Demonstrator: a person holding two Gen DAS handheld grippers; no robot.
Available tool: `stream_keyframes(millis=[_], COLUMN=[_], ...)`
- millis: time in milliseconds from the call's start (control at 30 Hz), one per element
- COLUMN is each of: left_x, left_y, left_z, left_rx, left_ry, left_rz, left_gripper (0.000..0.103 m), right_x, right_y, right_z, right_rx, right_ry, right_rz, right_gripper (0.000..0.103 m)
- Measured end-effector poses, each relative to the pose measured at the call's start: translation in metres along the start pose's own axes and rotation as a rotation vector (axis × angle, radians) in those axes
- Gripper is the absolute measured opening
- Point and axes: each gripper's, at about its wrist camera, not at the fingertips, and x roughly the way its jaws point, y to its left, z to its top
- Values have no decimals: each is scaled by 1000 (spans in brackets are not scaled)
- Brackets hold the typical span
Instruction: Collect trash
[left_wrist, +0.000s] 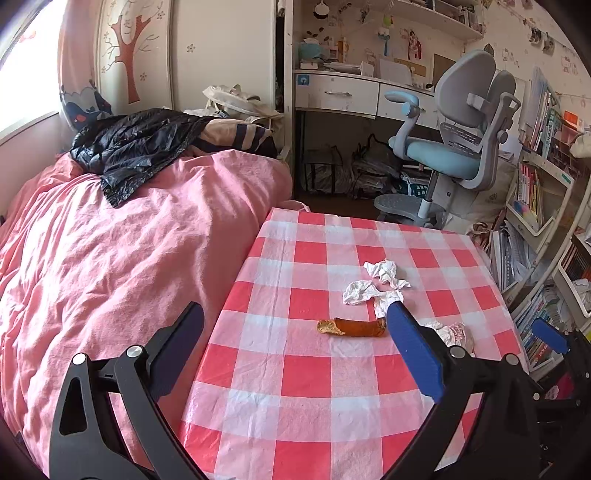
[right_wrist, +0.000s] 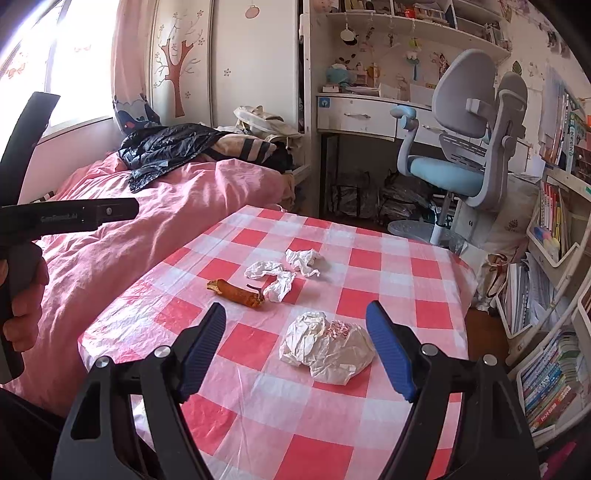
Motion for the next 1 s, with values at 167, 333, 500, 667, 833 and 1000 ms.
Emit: stream_keyframes(millis=[167, 333, 500, 667, 833, 1000], left_x=[0, 0, 0, 0, 0, -1], left_y=[0, -1, -1, -1, -2, -2], left_z=[0, 0, 0, 0, 1, 1], left_rx=[0, 0, 0, 1, 1, 2], left_ry=[0, 1, 1, 1, 2, 3], left_rz=[1, 2, 2, 3, 4, 5], left_gripper=[96, 96, 96, 96, 96, 96], right_x=[0, 1, 1, 1, 1, 1], right_y=[3, 5, 5, 5, 6, 7], right_z=[0, 0, 0, 0, 1, 0], right_rx=[-12, -19, -20, -20, -20, -22], right_ry=[-1, -3, -4, -3, -4, -5], right_rz=[1, 2, 3, 2, 2, 1], right_gripper=[75, 75, 75, 75, 75, 75])
